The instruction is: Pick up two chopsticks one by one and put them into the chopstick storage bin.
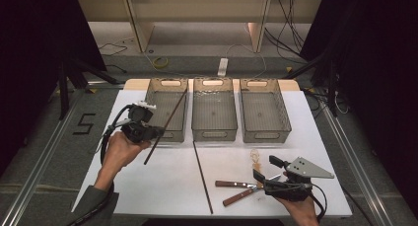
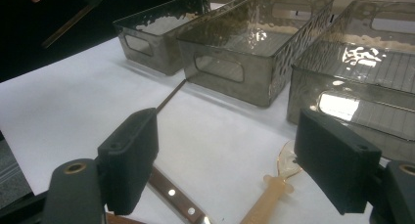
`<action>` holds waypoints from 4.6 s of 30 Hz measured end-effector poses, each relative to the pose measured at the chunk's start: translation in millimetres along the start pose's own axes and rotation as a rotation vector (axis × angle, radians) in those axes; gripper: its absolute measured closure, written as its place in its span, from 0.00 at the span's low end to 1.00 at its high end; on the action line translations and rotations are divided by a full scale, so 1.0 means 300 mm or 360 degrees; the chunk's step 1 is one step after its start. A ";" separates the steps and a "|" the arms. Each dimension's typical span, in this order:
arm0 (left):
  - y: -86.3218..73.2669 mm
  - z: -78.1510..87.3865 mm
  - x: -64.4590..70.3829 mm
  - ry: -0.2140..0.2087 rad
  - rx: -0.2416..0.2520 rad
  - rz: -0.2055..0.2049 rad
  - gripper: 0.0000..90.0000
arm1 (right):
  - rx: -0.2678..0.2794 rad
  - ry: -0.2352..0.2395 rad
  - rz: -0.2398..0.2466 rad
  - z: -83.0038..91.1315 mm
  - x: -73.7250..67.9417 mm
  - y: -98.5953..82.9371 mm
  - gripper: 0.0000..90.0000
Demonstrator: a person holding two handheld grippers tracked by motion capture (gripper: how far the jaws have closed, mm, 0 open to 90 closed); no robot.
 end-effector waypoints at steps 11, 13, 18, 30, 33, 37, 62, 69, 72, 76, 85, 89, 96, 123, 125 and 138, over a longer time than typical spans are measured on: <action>0.108 -0.016 -0.086 0.0030 0.0104 0.0110 0.94 | 0.0001 0.0000 -0.0003 -0.001 0.001 0.000 0.28; 0.126 -0.019 -0.096 0.0050 0.0112 0.0116 0.94 | 0.0001 0.0001 -0.0003 -0.001 0.000 0.000 0.28; 0.167 -0.032 -0.114 0.0080 0.0147 0.0129 0.94 | -0.0001 0.0004 -0.0002 0.000 -0.001 0.000 0.28; 0.237 -0.080 -0.188 0.0138 0.0201 0.0218 0.94 | 0.0008 0.0015 -0.0007 0.001 -0.001 0.002 0.28; 0.240 -0.099 -0.204 0.0161 0.0206 0.0234 0.94 | 0.0007 0.0018 -0.0004 0.001 -0.003 0.002 0.28; 0.237 -0.131 -0.226 0.0183 0.0200 0.0258 0.94 | 0.0003 0.0022 -0.0004 0.000 -0.004 0.001 0.28; 0.187 -0.255 -0.282 0.0285 0.0161 0.0325 0.94 | 0.0001 0.0036 0.0002 -0.001 -0.008 0.001 0.28; 0.185 -0.265 -0.281 0.0295 0.0138 0.0323 0.93 | 0.0000 0.0038 0.0002 -0.001 -0.006 0.001 0.28; 0.178 -0.274 -0.286 0.0297 0.0119 0.0338 0.93 | 0.0002 0.0038 0.0004 0.000 -0.008 0.002 0.28; 0.174 -0.286 -0.288 0.0310 0.0095 0.0377 0.92 | -0.0001 0.0044 0.0002 -0.001 -0.008 0.001 0.28; 0.176 -0.256 -0.272 0.0217 0.0077 0.0464 0.55 | -0.0004 0.0041 -0.0003 -0.001 -0.005 0.000 0.28; 0.172 -0.200 -0.226 0.0178 0.0112 0.0495 0.40 | -0.0005 0.0036 -0.0001 -0.002 -0.005 0.000 0.28; 0.125 -0.115 -0.122 0.0105 0.0138 0.0455 0.29 | -0.0001 0.0036 -0.0009 -0.002 -0.004 -0.001 0.28; -0.032 -0.169 0.132 0.0102 -0.0117 0.0235 0.18 | -0.0010 0.0041 0.0007 0.002 -0.007 0.002 0.27; -0.045 -0.178 0.150 0.0088 -0.0150 0.0218 0.18 | -0.0009 0.0041 0.0013 0.003 -0.009 0.003 0.27; -0.107 -0.263 0.269 0.0021 -0.0326 0.0098 0.17 | -0.0021 0.0046 0.0013 -0.001 -0.009 0.001 0.27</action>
Point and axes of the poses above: each handheld gripper's, and its own axes: z roughly backward along the jaws, y roughly out of its top, x roughly to its right, the point moved 1 cm from there along -z, roughly forward along the jaws, and after that the axes turned 3 degrees about y, right-handed, at the moved point
